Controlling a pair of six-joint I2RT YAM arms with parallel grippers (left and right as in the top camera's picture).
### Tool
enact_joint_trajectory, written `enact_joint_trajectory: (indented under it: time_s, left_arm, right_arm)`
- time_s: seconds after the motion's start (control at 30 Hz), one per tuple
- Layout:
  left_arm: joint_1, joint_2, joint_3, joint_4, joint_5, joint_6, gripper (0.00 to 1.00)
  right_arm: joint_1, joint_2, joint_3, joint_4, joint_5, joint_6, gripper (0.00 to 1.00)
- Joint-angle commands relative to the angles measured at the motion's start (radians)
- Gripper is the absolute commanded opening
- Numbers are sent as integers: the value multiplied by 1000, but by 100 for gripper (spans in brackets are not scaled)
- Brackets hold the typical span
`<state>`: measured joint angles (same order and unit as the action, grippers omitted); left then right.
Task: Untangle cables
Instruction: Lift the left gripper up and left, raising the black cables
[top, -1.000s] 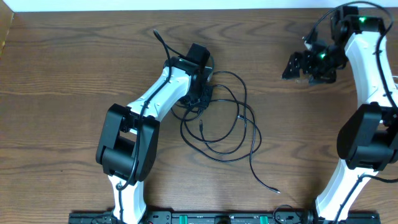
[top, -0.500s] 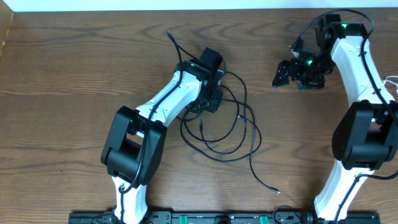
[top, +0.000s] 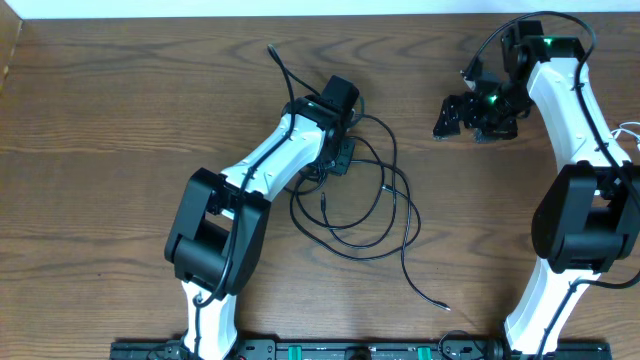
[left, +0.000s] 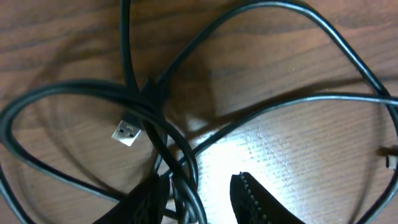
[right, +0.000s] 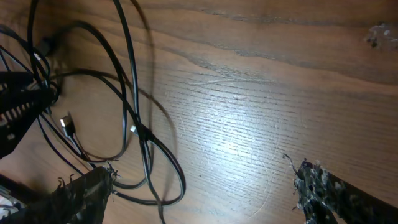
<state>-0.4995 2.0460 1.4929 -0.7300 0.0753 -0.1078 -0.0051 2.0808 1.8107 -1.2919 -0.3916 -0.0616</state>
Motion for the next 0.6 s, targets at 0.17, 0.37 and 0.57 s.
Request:
enact_joint_trajectory:
  time_s: [0.17, 0.37, 0.57]
  left_arm:
    - [3, 79, -4, 14, -17, -36, 23]
    - [3, 46, 32, -14, -17, -35, 9]
    - [10, -125, 99, -111, -16, -35, 8]
  right_arm:
    - [7, 10, -3, 5, -3, 5, 93]
    - [7, 10, -3, 18, -5, 5, 93]
    - [14, 6, -2, 48, -82, 5, 78]
